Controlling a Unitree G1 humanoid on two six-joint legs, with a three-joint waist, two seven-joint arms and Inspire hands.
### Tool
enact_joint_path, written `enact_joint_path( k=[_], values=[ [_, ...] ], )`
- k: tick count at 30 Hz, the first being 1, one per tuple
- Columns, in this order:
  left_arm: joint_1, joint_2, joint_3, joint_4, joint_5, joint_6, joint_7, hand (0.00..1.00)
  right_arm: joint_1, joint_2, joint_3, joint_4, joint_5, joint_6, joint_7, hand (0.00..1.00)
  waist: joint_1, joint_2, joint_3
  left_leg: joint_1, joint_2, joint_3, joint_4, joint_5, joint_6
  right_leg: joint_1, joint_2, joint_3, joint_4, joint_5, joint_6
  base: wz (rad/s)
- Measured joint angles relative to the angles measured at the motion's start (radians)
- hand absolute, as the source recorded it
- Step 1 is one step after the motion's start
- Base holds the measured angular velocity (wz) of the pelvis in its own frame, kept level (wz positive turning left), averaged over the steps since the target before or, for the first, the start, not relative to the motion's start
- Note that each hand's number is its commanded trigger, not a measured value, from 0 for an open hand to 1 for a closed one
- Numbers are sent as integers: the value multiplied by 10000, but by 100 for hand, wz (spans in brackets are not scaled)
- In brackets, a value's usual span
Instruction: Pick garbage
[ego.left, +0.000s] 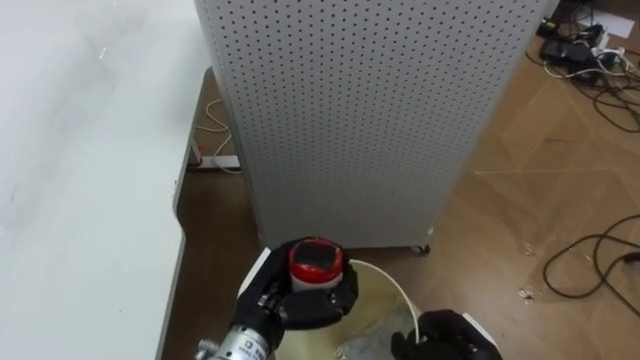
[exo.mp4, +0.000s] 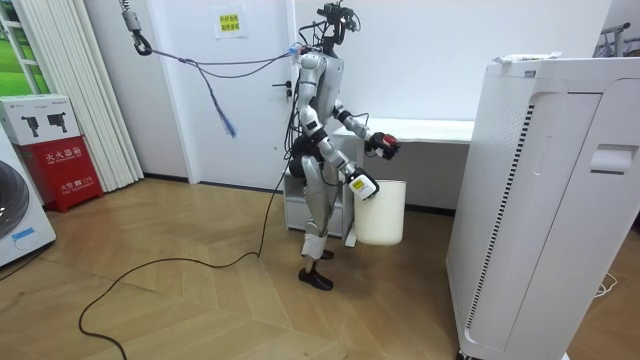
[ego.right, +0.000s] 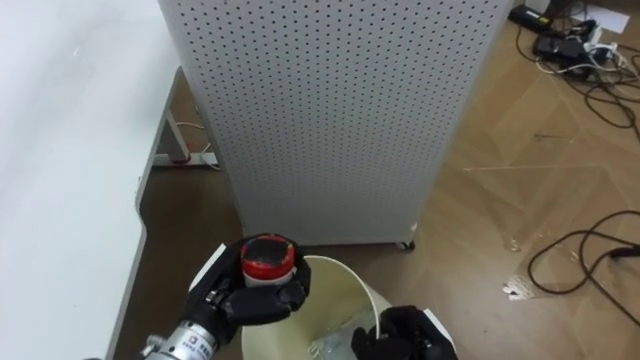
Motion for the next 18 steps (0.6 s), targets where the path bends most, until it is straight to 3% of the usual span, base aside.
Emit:
enact_joint_path(
  k=[1,8,18],
  values=[
    [12,3,-73,54,2,0,0,0,-12,2,6,-1,86,-16,-21,100,6,9,4,-50,-1,-1,10,0,0,-57,-7,-11,34,1,-2,0],
    [2,-52,-612,740,1,-29,-243,0,-58,18,48,66,179,-204,-32,100,6,177,75,-85,7,27,-60,0,0,-133,-40,-147,87,28,-46,-1],
    [-3,-67,-757,1148,1,-27,-1039,0,-62,138,108,301,90,-282,-164,100,-146,143,76,-353,47,322,136,1,1,-488,-65,-70,226,36,-60,-4]
  ],
)
